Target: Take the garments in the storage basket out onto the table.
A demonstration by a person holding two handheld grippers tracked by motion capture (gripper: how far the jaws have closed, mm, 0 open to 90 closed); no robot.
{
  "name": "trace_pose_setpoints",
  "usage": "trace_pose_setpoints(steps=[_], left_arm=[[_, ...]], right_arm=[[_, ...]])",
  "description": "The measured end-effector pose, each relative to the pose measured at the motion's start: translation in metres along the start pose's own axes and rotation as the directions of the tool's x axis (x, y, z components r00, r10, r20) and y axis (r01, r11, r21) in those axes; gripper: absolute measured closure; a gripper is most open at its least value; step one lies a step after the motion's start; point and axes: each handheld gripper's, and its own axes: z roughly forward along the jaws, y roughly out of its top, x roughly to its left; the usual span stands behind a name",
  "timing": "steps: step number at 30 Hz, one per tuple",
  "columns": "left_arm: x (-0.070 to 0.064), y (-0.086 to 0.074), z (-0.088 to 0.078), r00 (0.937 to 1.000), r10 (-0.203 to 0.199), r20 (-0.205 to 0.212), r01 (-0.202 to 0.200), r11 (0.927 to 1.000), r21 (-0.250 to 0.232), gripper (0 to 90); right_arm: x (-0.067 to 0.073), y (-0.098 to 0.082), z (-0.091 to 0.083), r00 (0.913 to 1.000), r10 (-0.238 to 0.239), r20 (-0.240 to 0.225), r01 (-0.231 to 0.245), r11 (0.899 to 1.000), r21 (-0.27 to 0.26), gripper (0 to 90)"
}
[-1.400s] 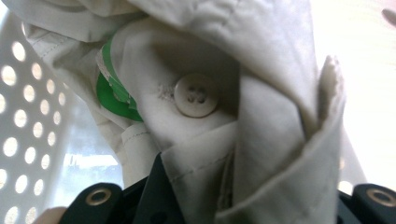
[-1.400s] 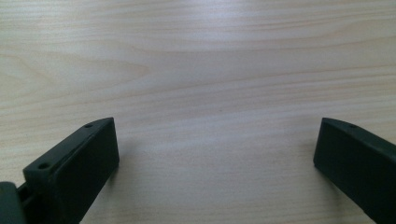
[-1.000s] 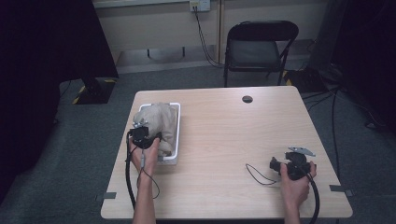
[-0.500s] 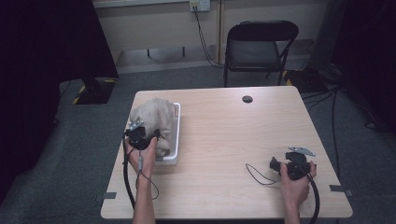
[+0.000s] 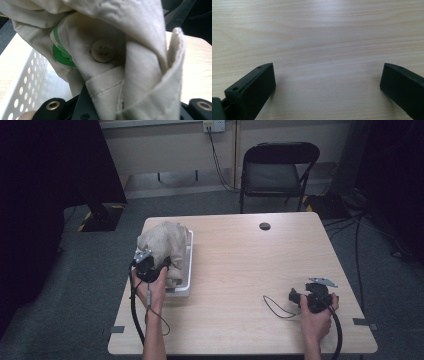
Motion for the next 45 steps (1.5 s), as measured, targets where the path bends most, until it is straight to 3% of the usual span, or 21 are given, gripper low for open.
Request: trace_pose_setpoints(steps=[13, 45], left_arm=[[-0.002, 0.002, -0.012, 0.9999, 0.003, 0.015, -0.002, 0.9982, -0.06, 76.3], [-0.008, 0.007, -0.033, 0.9974, 0.02, 0.07, -0.01, 0.9899, -0.141, 76.4]], right_arm=[[0.0, 0.0, 0.0, 1.0, 0.0, 0.0, 0.0, 1.0, 0.0, 0.0], [0.0, 0.0, 0.0, 1.0, 0.0, 0.0, 0.0, 1.0, 0.0, 0.0]])
